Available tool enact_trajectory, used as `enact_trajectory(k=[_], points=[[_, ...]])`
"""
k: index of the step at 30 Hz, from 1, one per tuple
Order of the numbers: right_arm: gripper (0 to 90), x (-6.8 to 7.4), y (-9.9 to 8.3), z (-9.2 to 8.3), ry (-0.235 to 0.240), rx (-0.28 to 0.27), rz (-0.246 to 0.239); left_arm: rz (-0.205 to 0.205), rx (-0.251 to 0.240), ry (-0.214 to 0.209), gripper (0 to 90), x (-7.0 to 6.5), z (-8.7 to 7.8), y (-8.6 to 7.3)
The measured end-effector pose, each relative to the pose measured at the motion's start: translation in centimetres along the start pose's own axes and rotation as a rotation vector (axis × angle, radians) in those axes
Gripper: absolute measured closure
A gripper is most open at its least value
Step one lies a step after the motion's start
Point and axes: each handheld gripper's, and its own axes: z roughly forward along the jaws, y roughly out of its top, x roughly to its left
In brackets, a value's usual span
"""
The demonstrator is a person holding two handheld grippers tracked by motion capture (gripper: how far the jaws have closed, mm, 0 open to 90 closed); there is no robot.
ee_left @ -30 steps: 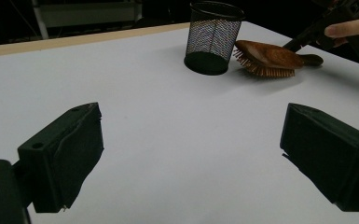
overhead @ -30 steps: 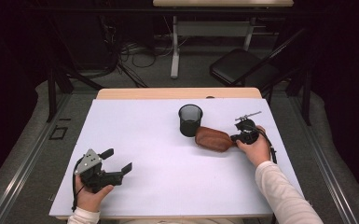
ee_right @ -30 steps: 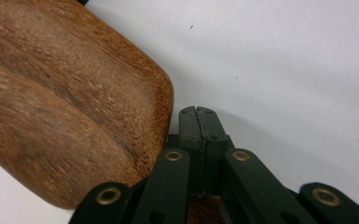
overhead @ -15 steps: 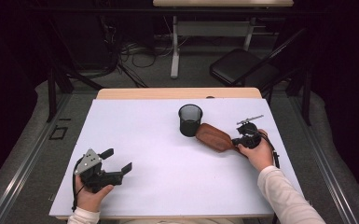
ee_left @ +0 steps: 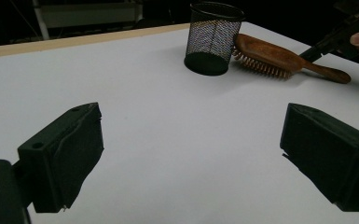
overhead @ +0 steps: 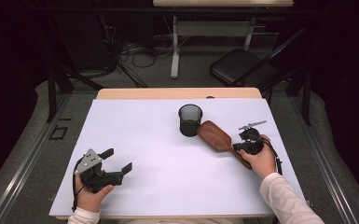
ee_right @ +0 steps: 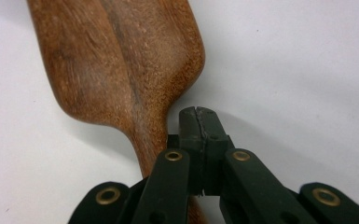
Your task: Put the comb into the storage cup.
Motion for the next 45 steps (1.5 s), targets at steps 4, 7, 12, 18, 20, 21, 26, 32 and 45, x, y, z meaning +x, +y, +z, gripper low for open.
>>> enact_trajectory(k=[4,7,12,18,20,21,26,32,45], points=[[90.0,0.2,-0.4,-0.2,0.009,-0.005,0.003,0.001,0.0,-0.001,5.9,0.0,0.0,0.0],[90.0,0.3,-0.7,-0.4,0.007,-0.008,0.009,0.002,-0.001,-0.001,5.9,0.0,0.0,0.0],[90.0,0.5,-1.1,-0.8,0.015,-0.017,0.017,0.002,-0.001,-0.002,5.9,0.0,0.0,0.0],[90.0,1.0,-1.3,-1.3,0.009,-0.031,0.005,0.002,-0.002,-0.002,5.9,0.0,0.0,0.0],[90.0,1.1,-1.4,-1.3,0.007,-0.037,0.004,0.002,-0.001,-0.003,5.9,0.0,0.0,0.0],[90.0,1.1,-1.3,-1.4,0.005,-0.033,0.004,0.003,-0.001,-0.004,5.9,0.0,0.0,0.0],[88.8,1.0,-1.3,-1.6,0.004,-0.041,0.01,0.003,-0.001,-0.003,5.9,0.0,0.0,0.0],[86.8,0.9,-1.1,-2.0,-0.003,-0.055,0.019,0.003,0.0,-0.005,5.9,0.0,0.1,0.0],[73.5,1.4,-0.2,-2.7,0.011,-0.053,-0.015,0.003,0.001,-0.004,5.9,-0.1,0.0,0.0]])
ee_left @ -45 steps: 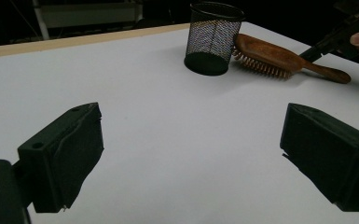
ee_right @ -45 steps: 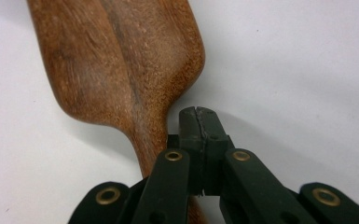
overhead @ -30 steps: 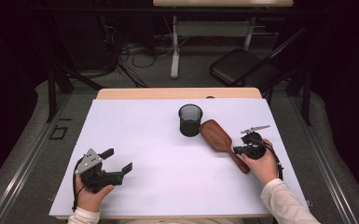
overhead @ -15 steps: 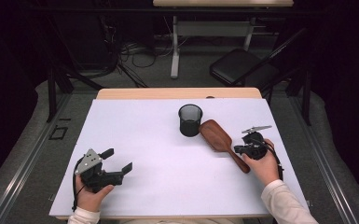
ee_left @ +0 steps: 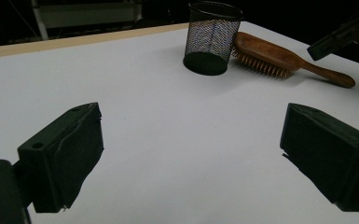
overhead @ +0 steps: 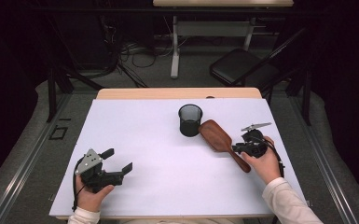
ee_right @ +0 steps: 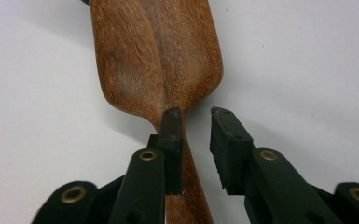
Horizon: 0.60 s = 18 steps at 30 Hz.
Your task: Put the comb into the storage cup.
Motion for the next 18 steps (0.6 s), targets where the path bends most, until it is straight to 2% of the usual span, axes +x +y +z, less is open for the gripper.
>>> enact_trajectory(k=[5,7,17,18], points=[[69.7,0.2,0.39,-0.22,0.005,0.003,-0.006,0.0,-0.003,-0.001,5.9,0.01,-0.02,0.0],[65.1,0.21,0.62,-0.31,0.003,0.006,-0.013,0.0,-0.003,-0.001,5.9,0.02,-0.01,-0.01],[54.2,0.11,0.98,-0.49,-0.001,0.012,-0.015,0.0,0.0,0.0,5.9,-0.02,-0.01,0.0],[50.6,0.11,1.03,-0.45,-0.002,0.008,-0.019,-0.001,0.0,0.0,5.9,-0.03,0.0,-0.01]])
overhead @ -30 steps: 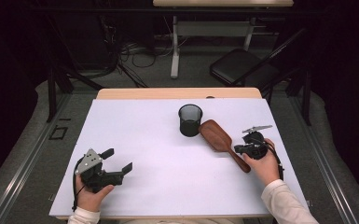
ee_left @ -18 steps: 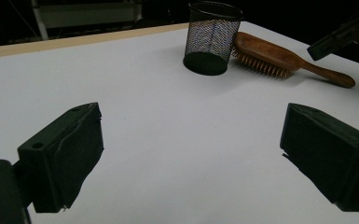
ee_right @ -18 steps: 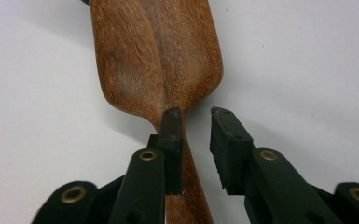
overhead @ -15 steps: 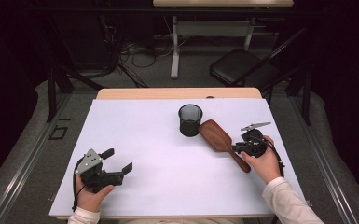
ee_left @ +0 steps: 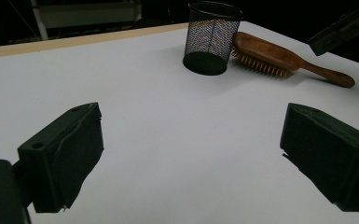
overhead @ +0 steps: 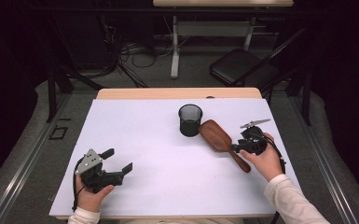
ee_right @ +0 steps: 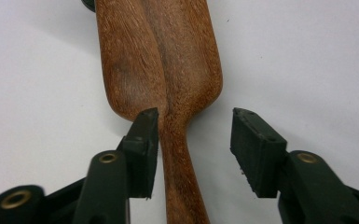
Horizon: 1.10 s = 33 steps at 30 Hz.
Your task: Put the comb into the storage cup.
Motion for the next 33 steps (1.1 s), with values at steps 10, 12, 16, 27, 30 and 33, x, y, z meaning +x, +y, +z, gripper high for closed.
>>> enact_trajectory(k=[10,12,16,27,30,33], points=[[43.6,0.3,0.3,0.3,-0.041,0.044,-0.079,0.001,0.002,0.0,5.9,0.0,0.0,0.0],[42.3,0.3,0.4,0.4,-0.049,0.058,-0.095,0.0,0.001,0.001,5.9,0.0,0.0,0.0],[40.0,0.8,0.6,0.5,-0.061,0.083,-0.129,0.001,0.002,0.0,6.0,0.0,0.0,0.0],[37.3,1.6,0.9,1.1,-0.055,0.146,-0.176,-0.001,0.003,-0.003,6.1,0.0,0.1,-0.1],[37.3,1.6,1.0,1.3,-0.057,0.153,-0.177,0.0,0.005,-0.001,6.1,0.0,0.1,-0.1],[37.4,1.6,1.2,1.4,-0.054,0.166,-0.18,0.001,0.004,-0.002,6.1,0.0,0.1,0.0]])
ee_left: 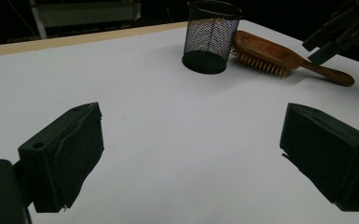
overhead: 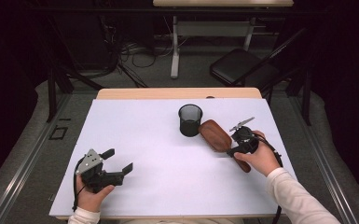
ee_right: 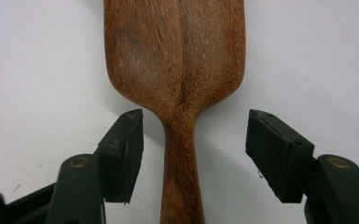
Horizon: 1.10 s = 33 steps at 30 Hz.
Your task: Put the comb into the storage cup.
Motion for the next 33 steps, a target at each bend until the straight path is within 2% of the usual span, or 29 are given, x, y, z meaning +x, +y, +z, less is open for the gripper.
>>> enact_trajectory(k=[7,10,11,12,14,16,18,19,22,24,27,28,29,33], points=[[36.7,-0.2,0.1,0.4,0.015,0.021,0.008,-0.001,-0.001,-0.003,6.2,0.0,0.0,0.0],[36.5,-0.3,0.1,0.5,0.008,0.032,0.008,0.0,0.001,0.0,6.2,0.0,0.0,0.0],[36.5,-0.3,0.1,0.6,0.012,0.022,0.017,0.0,0.002,0.0,6.2,0.0,0.0,0.0],[36.5,-0.3,0.1,0.6,0.015,0.04,0.021,0.0,0.002,0.0,6.2,0.0,0.0,0.0],[36.5,-0.3,0.1,0.6,0.017,0.042,0.021,0.0,0.001,0.0,6.2,0.0,0.0,0.0],[38.9,-0.2,0.1,0.8,0.017,0.032,0.015,0.0,0.001,0.001,6.3,0.0,0.0,0.0],[41.3,-0.2,0.1,0.8,0.017,0.057,0.007,-0.001,0.001,-0.003,6.3,0.1,0.0,0.0],[42.3,-0.2,0.0,1.0,0.03,0.035,0.012,-0.001,0.0,-0.002,6.3,0.1,0.0,0.0],[43.8,-0.2,0.0,1.1,0.028,0.057,0.01,0.0,0.002,0.0,6.3,0.1,0.0,0.0],[47.2,-0.2,-0.3,1.5,0.035,0.037,0.021,0.0,0.003,-0.001,6.3,0.1,0.0,0.0],[50.8,-0.2,-0.4,1.6,0.038,0.046,0.025,0.0,0.003,0.0,6.3,0.1,0.0,0.0],[51.7,-0.2,-0.6,1.8,0.048,0.014,0.037,-0.001,0.003,-0.002,6.3,0.1,0.0,0.0],[52.3,-0.3,-0.6,1.7,0.045,0.037,0.032,-0.001,0.003,-0.002,6.3,0.1,0.0,0.0],[54.9,-0.4,-0.5,1.7,0.054,0.033,0.026,-0.002,0.001,-0.002,6.3,0.1,0.1,0.0]])
